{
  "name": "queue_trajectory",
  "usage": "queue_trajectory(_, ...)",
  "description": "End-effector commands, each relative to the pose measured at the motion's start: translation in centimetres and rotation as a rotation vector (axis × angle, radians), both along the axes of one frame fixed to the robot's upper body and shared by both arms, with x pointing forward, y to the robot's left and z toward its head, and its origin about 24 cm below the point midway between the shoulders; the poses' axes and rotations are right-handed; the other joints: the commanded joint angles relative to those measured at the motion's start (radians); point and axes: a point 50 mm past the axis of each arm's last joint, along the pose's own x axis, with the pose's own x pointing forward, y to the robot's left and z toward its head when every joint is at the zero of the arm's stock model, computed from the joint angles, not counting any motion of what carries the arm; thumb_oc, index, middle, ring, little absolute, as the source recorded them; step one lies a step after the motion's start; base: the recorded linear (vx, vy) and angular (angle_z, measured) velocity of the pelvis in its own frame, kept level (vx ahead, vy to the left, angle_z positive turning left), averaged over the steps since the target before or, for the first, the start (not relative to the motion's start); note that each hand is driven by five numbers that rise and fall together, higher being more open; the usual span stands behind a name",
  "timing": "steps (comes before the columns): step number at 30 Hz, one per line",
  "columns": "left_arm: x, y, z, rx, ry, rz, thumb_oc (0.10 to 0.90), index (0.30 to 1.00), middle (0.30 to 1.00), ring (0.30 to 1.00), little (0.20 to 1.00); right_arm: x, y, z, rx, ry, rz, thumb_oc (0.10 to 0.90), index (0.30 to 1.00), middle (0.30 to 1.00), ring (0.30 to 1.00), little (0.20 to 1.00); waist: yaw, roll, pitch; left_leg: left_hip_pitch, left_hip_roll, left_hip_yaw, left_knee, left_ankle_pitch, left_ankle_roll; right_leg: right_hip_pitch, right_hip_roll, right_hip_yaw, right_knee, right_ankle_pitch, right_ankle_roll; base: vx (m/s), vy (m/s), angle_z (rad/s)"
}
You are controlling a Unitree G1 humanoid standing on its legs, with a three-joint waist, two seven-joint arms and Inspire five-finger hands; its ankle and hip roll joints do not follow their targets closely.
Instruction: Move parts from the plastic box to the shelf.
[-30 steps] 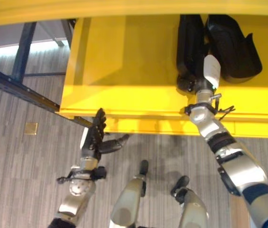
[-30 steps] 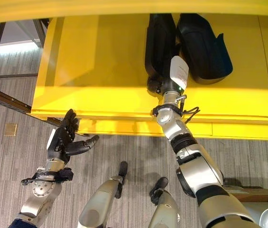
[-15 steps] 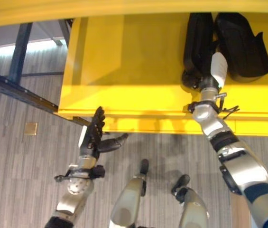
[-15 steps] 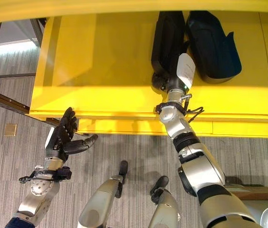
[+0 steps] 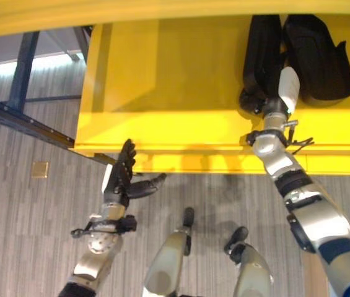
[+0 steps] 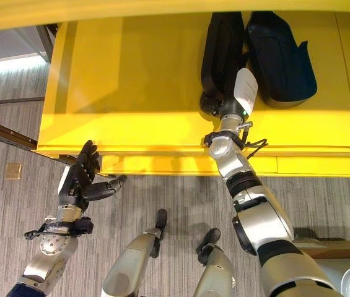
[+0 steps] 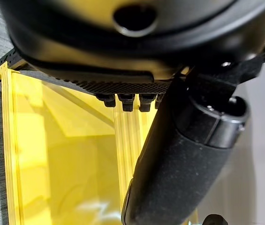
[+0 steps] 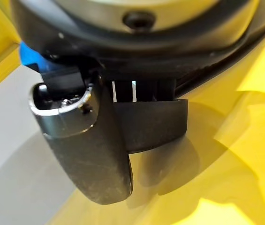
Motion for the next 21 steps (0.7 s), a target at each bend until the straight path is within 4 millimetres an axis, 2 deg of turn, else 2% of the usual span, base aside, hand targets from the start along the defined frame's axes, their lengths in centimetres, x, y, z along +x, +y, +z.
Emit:
queue_trajectory(1, 0.2, -0.9, 4.5, -0.006, -0.236, -0.040, 0.900, 1.000, 1.000, 1.000, 1.000, 0.2, -2.3, 1.1, 0.040, -0.006, -0.092, 0.400, 0.300, 0.300, 0.300, 0.300, -0.014, 0.022, 0.014, 0.083, 0.034, 0.077, 0.003, -0.081, 0.002, -0.039, -0.076, 0.078, -0.038, 0.209, 0.112, 0.00, 0.000, 0.00)
queue_trajectory(9, 0.2, -0.8, 4.6, -0.007, -0.245, -0.037, 0.900, 1.000, 1.000, 1.000, 1.000, 0.1, -0.9, 2.8, -0.095, -0.060, -0.047, 0.400, 0.300, 0.300, 0.300, 0.300, -0.014, 0.015, 0.015, 0.085, 0.034, 0.076, 0.001, -0.082, 0.003, -0.041, -0.074, 0.081, -0.038, 0.214, 0.113, 0.00, 0.000, 0.00)
queue_trajectory(16, 0.2, -0.8, 4.8, -0.011, -0.259, -0.038, 0.900, 1.000, 1.000, 1.000, 1.000, -0.2, 1.1, 4.9, -0.312, -0.117, 0.020, 0.400, 0.300, 0.300, 0.300, 0.300, -0.007, 0.002, 0.015, 0.081, 0.031, 0.067, 0.004, -0.082, 0.003, -0.039, -0.075, 0.078, -0.035, 0.216, 0.115, 0.00, 0.000, 0.00)
queue_trajectory(21, 0.2, -0.7, 4.6, -0.010, -0.251, -0.033, 0.900, 1.000, 1.000, 1.000, 1.000, -0.4, 2.1, 4.2, -0.383, -0.110, 0.055, 0.400, 0.300, 0.300, 0.300, 0.300, -0.003, -0.003, 0.016, 0.079, 0.031, 0.061, 0.004, -0.081, 0.004, -0.039, -0.076, 0.074, -0.032, 0.217, 0.116, 0.00, 0.000, 0.00)
